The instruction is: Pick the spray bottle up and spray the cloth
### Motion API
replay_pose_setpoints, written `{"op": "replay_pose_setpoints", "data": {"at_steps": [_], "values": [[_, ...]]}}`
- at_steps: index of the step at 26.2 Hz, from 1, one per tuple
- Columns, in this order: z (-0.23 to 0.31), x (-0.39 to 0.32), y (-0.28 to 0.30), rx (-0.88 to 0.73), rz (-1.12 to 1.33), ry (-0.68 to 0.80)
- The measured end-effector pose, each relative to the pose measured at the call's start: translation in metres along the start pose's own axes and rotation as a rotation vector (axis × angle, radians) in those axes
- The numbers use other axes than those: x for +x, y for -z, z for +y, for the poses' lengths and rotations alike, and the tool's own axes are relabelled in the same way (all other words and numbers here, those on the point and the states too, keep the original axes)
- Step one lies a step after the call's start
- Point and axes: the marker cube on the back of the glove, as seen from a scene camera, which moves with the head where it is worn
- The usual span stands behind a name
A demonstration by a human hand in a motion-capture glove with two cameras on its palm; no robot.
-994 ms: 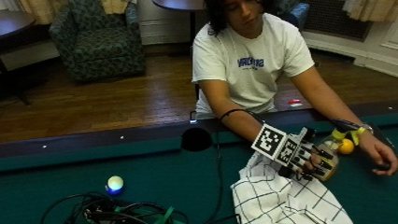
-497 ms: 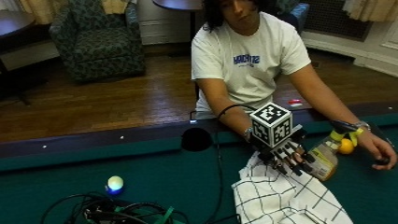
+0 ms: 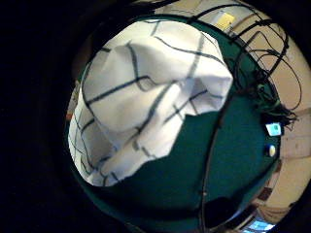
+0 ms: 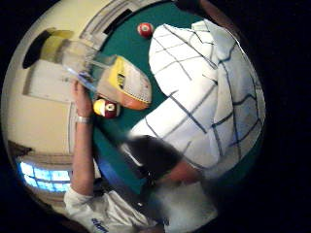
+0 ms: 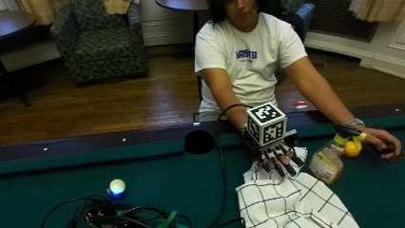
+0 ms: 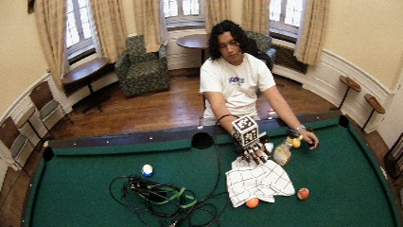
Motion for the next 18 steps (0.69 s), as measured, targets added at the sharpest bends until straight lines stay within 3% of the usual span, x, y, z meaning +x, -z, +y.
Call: {"op": "replay_pose_setpoints", "data": {"at_steps": [5,18], "values": [[0.018,0.001,0.002,-0.084,0.109,-0.036],[0.060,0.005,0.064,-0.113,0.171,-0.157]]}}
